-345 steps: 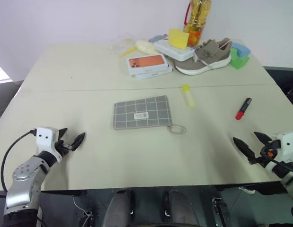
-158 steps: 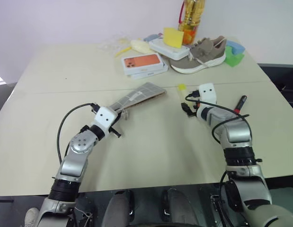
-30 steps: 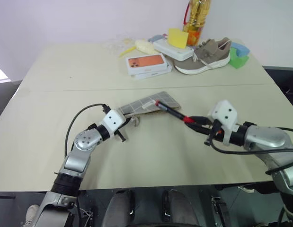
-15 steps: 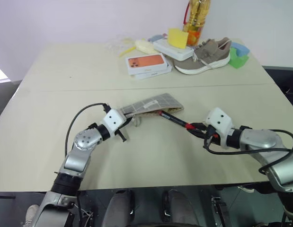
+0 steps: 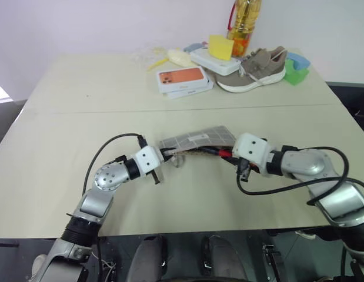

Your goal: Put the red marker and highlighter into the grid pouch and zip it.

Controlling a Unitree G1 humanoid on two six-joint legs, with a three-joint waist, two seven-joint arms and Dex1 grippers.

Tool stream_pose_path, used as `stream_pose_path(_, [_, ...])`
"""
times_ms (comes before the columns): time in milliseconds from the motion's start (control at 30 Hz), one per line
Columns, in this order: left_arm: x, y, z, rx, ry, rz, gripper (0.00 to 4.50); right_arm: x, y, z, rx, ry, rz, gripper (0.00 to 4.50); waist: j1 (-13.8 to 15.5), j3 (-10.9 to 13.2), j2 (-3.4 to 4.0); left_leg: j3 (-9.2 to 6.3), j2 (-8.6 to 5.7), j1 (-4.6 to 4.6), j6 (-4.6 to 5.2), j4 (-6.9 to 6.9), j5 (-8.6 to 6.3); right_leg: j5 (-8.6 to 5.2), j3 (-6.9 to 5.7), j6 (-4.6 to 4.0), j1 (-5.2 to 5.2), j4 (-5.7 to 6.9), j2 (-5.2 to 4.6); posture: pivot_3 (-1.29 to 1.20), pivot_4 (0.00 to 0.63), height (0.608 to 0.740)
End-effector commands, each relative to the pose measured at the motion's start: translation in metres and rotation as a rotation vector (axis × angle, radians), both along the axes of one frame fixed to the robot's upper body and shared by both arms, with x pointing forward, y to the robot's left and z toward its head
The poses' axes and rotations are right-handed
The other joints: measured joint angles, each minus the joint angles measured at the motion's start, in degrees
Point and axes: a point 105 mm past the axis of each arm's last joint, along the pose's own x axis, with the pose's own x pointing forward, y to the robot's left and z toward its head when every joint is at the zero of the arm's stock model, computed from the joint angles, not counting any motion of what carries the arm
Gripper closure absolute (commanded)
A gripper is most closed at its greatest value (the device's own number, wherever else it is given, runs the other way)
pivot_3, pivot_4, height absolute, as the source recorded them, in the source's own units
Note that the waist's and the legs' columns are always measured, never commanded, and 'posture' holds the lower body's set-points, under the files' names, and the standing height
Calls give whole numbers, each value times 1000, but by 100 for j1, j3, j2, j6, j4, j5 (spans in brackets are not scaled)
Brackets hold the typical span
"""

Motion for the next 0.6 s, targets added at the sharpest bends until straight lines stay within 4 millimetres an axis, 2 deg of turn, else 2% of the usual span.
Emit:
stream_pose_path(33, [-5,-6,9,-1,-46,-37,4500,-3,12,17,3,-70,46,2844,-3,0,0,0,0,0,0,0,0,0,0,0,0,0,0,0,150,740])
stream_pose_path(133, [-1,-2,8,-21,-22,1,4500,-3,18,34,95,-112,47,1418,-6,0,0,-1,0,0,0,0,0,0,-1,0,0,1,0,0,150,740])
stream_pose_path(233, [11,3,13,-112,41,90,4500,-14,28,54,270,-82,91,1418,-3,0,0,-1,1,0,0,1,0,0,-1,0,0,1,0,0,150,740])
stream_pose_path(333, [24,3,19,-202,103,160,4500,-25,38,66,431,-22,139,1418,0,0,-1,-4,1,0,0,2,0,1,-3,1,3,2,1,0,150,740])
stream_pose_path(467, [32,-7,28,-279,147,182,4500,-34,59,52,527,87,167,1418,-4,-2,-5,-11,-1,0,0,7,0,2,-5,3,10,2,0,0,150,740])
stream_pose_path(600, [38,-15,33,-320,164,204,4500,-11,75,25,594,130,-9,1418,-28,-2,-5,-9,-1,1,0,5,0,2,-5,3,5,6,3,0,150,740])
